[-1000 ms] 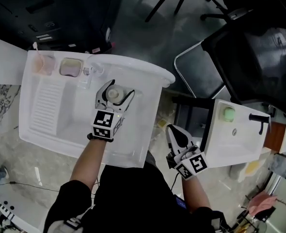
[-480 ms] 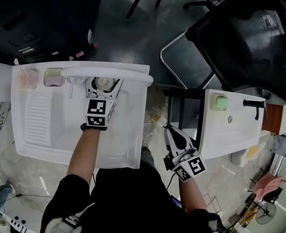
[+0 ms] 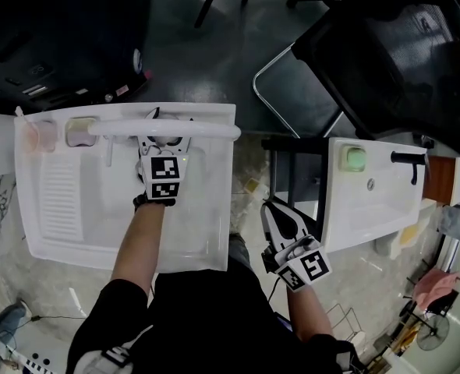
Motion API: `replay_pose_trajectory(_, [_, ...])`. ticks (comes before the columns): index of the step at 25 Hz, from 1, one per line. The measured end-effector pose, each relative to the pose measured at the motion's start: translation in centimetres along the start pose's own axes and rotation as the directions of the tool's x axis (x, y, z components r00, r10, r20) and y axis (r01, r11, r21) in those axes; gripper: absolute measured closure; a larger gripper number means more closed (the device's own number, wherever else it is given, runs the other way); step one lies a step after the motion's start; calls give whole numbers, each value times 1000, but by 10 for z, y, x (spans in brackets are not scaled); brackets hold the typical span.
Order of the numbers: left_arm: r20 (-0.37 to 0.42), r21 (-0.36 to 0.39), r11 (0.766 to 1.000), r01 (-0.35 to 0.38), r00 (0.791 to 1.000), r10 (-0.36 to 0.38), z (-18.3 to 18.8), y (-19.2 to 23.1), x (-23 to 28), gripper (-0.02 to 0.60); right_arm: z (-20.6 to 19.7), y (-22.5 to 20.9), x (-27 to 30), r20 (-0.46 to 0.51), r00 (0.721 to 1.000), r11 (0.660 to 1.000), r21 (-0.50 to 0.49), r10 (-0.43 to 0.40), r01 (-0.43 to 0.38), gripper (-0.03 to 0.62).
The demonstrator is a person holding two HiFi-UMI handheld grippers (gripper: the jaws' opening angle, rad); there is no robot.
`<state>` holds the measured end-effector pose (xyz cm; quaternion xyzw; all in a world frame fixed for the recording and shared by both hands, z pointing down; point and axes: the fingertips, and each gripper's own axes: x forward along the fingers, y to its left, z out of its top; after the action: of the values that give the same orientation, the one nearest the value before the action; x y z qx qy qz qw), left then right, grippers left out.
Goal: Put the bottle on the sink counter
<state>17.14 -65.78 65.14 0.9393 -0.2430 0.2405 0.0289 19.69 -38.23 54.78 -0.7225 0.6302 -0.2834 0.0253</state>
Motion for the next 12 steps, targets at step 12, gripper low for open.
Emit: replay_pose_trajectory(12, [-25, -60, 997, 57, 998, -58, -4, -4, -2, 199, 0, 22, 20, -17, 995, 994, -48, 95, -95, 563])
